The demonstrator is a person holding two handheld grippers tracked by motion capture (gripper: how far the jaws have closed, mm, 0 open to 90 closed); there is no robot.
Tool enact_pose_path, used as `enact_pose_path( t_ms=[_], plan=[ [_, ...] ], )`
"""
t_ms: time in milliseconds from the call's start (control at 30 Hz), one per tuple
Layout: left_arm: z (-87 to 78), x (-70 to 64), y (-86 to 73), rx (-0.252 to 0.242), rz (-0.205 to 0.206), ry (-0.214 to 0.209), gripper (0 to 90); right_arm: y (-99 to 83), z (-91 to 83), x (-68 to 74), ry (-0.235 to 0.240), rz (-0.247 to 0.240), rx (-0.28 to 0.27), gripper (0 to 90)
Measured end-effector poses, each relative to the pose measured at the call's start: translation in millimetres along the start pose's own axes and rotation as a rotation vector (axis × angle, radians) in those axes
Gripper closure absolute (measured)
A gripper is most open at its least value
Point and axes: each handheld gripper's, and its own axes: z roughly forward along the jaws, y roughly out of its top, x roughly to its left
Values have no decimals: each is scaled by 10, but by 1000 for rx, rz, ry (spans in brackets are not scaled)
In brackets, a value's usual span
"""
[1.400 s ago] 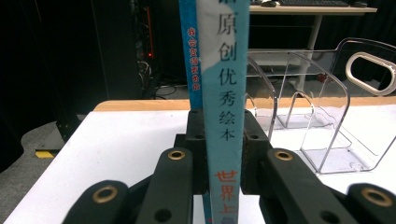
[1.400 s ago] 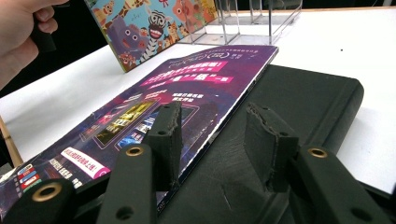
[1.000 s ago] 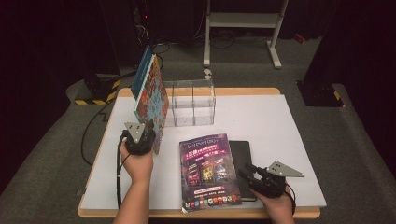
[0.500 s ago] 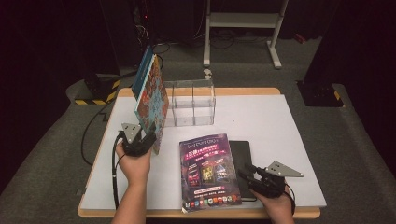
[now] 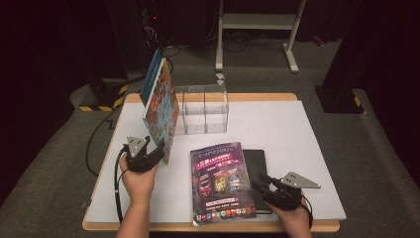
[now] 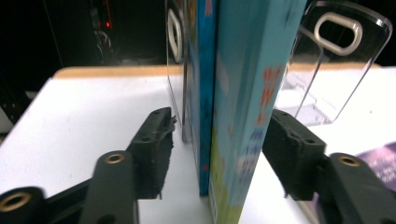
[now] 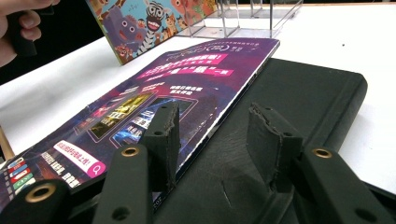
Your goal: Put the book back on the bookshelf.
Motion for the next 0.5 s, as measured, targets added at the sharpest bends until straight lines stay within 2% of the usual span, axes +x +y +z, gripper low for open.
enact_pose_path(
  t_ms=[133, 367, 500],
  plan=[
    [-3, 22, -92, 35, -4, -11, 391, -3, 2, -3, -5, -1, 3, 537],
    [-30, 51, -380, 125, -18, -66, 353, -4, 3, -1, -12, -7, 5, 531],
    [-61, 54, -495, 152, -20, -84, 347, -6, 5, -1, -14, -9, 6, 530]
  ],
)
